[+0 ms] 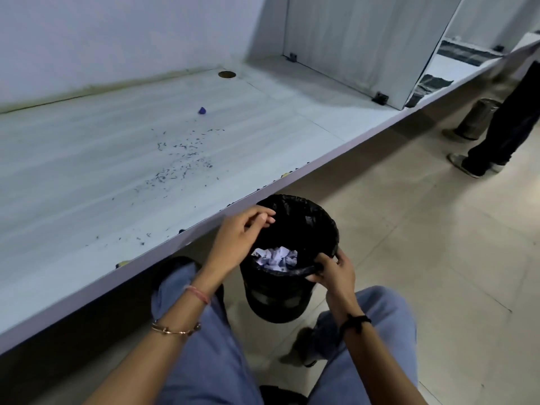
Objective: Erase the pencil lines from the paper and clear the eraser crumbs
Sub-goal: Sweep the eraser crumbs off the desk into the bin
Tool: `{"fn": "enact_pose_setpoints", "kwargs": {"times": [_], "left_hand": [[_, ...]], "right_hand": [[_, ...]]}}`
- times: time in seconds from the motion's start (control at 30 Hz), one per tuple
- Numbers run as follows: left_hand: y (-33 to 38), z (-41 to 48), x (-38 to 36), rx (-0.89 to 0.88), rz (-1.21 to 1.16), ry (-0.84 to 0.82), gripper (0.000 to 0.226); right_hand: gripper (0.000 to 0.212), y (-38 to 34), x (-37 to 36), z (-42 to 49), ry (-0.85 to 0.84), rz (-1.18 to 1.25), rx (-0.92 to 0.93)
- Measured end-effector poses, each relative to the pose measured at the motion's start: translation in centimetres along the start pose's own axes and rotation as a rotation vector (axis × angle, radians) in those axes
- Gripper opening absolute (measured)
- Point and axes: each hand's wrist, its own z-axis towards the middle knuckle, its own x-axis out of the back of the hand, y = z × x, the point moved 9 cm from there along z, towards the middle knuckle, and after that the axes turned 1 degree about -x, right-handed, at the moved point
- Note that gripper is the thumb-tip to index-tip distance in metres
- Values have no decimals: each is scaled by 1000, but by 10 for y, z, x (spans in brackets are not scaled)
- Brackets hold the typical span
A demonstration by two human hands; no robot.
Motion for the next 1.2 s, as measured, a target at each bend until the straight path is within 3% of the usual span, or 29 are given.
{"fn": "enact_pose_setpoints", "kwargs": {"times": [0.37, 0.5, 0.57, 0.7, 0.77, 0.87, 0.93, 1.03, 1.07, 1.13, 1.2], "left_hand": [[23, -49, 95, -55, 136, 314, 19], [27, -81, 147, -89, 321, 560, 30], [12, -95, 183, 27, 498, 638, 43], [-73, -135, 262, 693, 827, 546, 67], [-88, -134, 265, 775, 928, 504, 76], [-82, -86, 218, 654, 976, 371, 92], [-66, -46, 167, 449, 963, 233, 99], [-37, -19, 97, 266, 775, -87, 82], [-25, -17, 94, 221, 702, -104, 75], [-18, -20, 128, 200, 658, 57, 72], [-47, -35, 188, 315, 817, 206, 65]], "right_hand": [[44, 4, -55, -21, -160, 0, -68], [44, 4, -68, -22, -153, -45, -38], [46, 7, -74, -26, -162, -54, -32], [49, 16, -79, -34, -161, -45, -41], [48, 20, -80, -35, -169, -38, -53], [41, 24, -82, -36, -179, -28, -67], [47, 26, -83, -36, -175, -25, -83], [50, 24, -86, -37, -171, -37, -75], [49, 22, -87, -37, -174, -42, -67], [49, 18, -86, -36, -167, -43, -55], [50, 15, -84, -36, -157, -41, -46]]}}
